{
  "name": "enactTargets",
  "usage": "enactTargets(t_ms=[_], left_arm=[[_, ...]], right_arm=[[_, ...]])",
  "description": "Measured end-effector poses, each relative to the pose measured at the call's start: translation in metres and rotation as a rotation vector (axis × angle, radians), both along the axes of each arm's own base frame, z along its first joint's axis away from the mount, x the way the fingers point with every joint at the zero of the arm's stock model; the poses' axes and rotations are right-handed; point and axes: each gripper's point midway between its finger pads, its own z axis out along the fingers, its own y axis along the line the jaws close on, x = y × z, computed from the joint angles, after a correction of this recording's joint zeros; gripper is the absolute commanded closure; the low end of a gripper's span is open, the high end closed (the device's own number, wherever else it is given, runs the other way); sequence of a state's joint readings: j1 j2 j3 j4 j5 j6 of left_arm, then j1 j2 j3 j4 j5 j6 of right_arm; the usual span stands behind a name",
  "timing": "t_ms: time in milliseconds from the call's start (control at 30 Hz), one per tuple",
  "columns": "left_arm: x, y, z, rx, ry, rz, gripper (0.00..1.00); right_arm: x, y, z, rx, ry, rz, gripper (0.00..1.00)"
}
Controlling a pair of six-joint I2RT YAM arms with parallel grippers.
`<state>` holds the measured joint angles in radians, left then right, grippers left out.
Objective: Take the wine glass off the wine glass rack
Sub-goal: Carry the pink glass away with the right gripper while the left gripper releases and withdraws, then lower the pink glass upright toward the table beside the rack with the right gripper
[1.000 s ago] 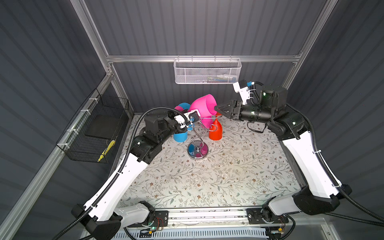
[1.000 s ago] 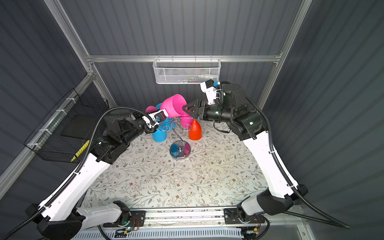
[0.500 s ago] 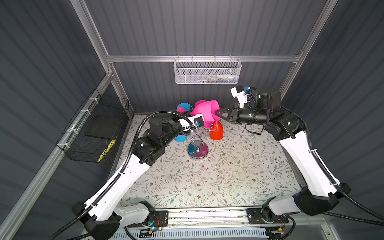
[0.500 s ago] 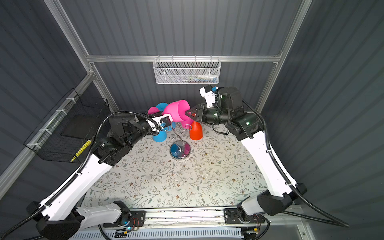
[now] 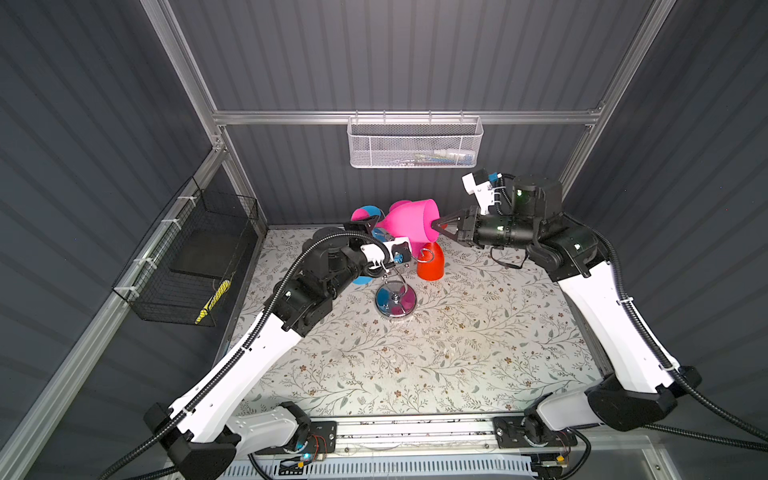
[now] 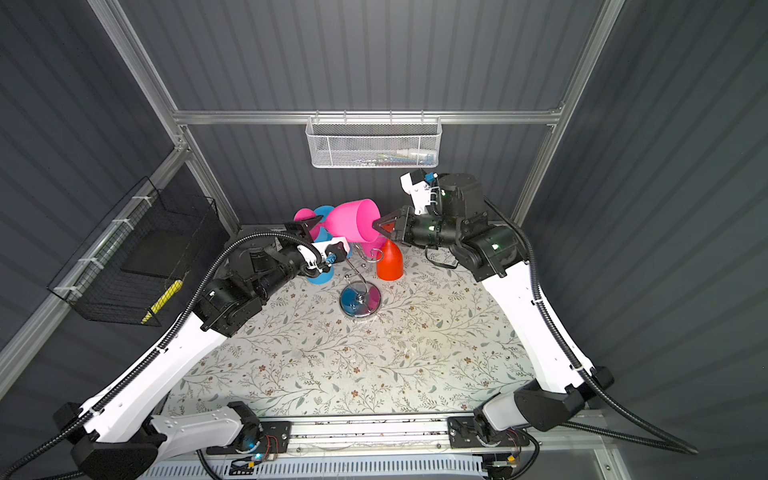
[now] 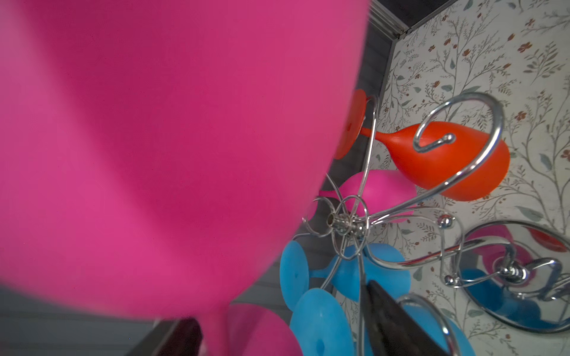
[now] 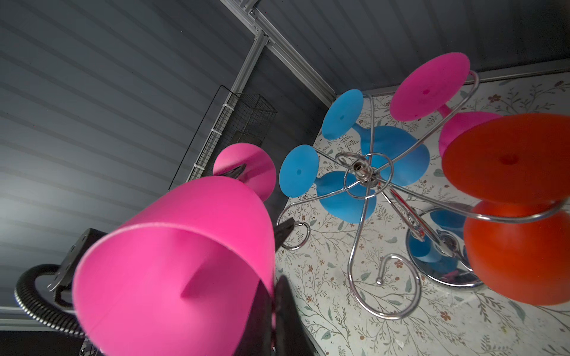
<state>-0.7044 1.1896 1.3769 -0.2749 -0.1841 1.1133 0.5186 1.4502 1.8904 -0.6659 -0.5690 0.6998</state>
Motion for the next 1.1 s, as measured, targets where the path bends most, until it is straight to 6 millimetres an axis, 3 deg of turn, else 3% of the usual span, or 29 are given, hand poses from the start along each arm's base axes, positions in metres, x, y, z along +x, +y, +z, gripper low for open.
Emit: enactTargets(t_ms=[200, 300, 500, 633, 733, 900, 1100], left_arm=[[-0.004, 0.004, 0.007, -0.052, -0.015, 0.008, 0.0], [-0.011, 0.011, 0.014, -0.106, -0.017, 0.017, 0.0], [-0.025, 0.022, 0.037, -0.227, -0.028, 0.017, 0.0], [-0.033, 0.026, 0.048, -0.312, -0.015, 0.006, 0.0], [-0.039, 0.029, 0.055, -0.373, 0.0, -0.001, 0.0], [-0.048, 0.037, 0.065, -0.466, 0.023, 0.0, 0.0], [-0.053, 0.051, 0.062, -0.562, 0.054, 0.043, 0.0]], right_arm=[[0.007, -0.002, 0.01, 0.02, -0.045, -0.02, 1.0], [0.018, -0.013, 0.018, 0.031, -0.081, -0.072, 1.0], [0.037, -0.061, 0.05, 0.027, -0.212, -0.261, 1.0], [0.04, -0.099, 0.084, -0.038, -0.354, -0.423, 1.0], [0.038, -0.131, 0.095, -0.135, -0.432, -0.561, 1.0], [0.041, -0.184, 0.074, -0.364, -0.435, -0.765, 1.0], [0.069, -0.231, -0.002, -0.625, -0.243, -0.851, 1.0]])
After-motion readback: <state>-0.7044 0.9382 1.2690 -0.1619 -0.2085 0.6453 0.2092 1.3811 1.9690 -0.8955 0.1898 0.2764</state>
